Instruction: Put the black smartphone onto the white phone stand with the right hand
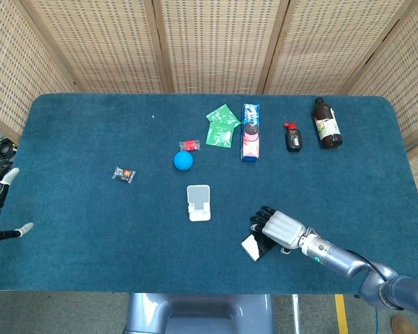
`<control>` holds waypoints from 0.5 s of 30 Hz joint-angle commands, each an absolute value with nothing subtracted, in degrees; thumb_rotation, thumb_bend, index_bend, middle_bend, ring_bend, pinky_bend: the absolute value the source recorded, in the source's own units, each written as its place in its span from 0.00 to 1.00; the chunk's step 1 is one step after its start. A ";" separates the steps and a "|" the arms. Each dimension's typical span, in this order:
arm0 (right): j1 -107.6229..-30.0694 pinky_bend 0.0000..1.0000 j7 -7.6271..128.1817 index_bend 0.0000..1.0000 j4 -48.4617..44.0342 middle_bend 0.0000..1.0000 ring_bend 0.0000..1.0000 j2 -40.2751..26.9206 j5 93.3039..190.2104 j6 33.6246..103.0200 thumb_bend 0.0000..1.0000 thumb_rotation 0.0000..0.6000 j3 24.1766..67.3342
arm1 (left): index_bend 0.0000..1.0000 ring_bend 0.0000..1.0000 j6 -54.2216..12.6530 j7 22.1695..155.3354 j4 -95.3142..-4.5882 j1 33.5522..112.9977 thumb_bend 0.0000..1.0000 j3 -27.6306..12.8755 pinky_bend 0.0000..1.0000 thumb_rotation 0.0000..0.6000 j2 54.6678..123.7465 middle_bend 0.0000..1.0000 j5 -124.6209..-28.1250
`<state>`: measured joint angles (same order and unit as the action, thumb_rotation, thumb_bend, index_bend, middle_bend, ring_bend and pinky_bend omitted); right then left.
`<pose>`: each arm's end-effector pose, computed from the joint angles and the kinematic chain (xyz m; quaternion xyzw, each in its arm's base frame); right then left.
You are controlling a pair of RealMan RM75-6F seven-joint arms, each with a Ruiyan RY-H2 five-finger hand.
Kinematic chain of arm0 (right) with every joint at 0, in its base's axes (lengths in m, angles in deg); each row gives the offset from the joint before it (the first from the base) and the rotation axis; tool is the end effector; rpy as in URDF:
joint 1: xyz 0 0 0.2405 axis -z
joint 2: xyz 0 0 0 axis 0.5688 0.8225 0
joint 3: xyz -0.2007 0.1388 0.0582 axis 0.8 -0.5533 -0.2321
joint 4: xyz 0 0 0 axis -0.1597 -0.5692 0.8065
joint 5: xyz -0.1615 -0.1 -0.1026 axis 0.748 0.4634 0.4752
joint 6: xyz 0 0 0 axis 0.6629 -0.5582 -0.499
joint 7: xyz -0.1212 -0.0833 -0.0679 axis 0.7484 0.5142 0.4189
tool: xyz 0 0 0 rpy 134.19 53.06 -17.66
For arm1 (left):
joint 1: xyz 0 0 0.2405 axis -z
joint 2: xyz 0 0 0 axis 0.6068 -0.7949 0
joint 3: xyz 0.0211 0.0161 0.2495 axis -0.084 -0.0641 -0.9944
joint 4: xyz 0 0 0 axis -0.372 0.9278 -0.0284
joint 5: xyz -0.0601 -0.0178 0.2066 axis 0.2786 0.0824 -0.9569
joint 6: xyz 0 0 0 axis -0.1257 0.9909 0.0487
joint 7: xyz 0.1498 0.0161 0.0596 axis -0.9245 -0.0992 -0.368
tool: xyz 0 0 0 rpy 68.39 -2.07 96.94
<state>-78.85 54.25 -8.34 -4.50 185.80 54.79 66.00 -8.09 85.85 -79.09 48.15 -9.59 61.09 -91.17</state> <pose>-0.2293 -0.3122 -0.0293 0.9229 -0.1927 0.2232 0.2476 -0.2912 0.2376 0.1818 -0.5918 -0.4070 -0.3568 0.5974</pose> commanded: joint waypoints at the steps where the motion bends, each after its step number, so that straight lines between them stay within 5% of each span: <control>1: -78.91 0.36 52.80 0.54 -9.15 0.45 0.37 -5.30 186.69 56.99 0.32 1.00 66.53 | 0.00 0.00 -8.09 85.96 -79.11 48.14 0.00 -9.61 0.00 1.00 61.05 0.00 -91.17; 6: -79.11 0.47 51.51 0.64 -8.89 0.54 0.48 -4.50 187.63 60.85 0.49 1.00 66.54 | 0.00 0.00 -8.20 86.39 -78.96 48.16 0.00 -9.62 0.00 1.00 60.96 0.00 -91.14; 15: -80.47 0.47 57.28 0.62 -3.76 0.54 0.49 1.10 187.79 64.53 0.54 1.00 63.84 | 0.00 0.00 -8.86 86.64 -78.81 48.44 0.00 -9.66 0.00 1.00 60.94 0.00 -90.83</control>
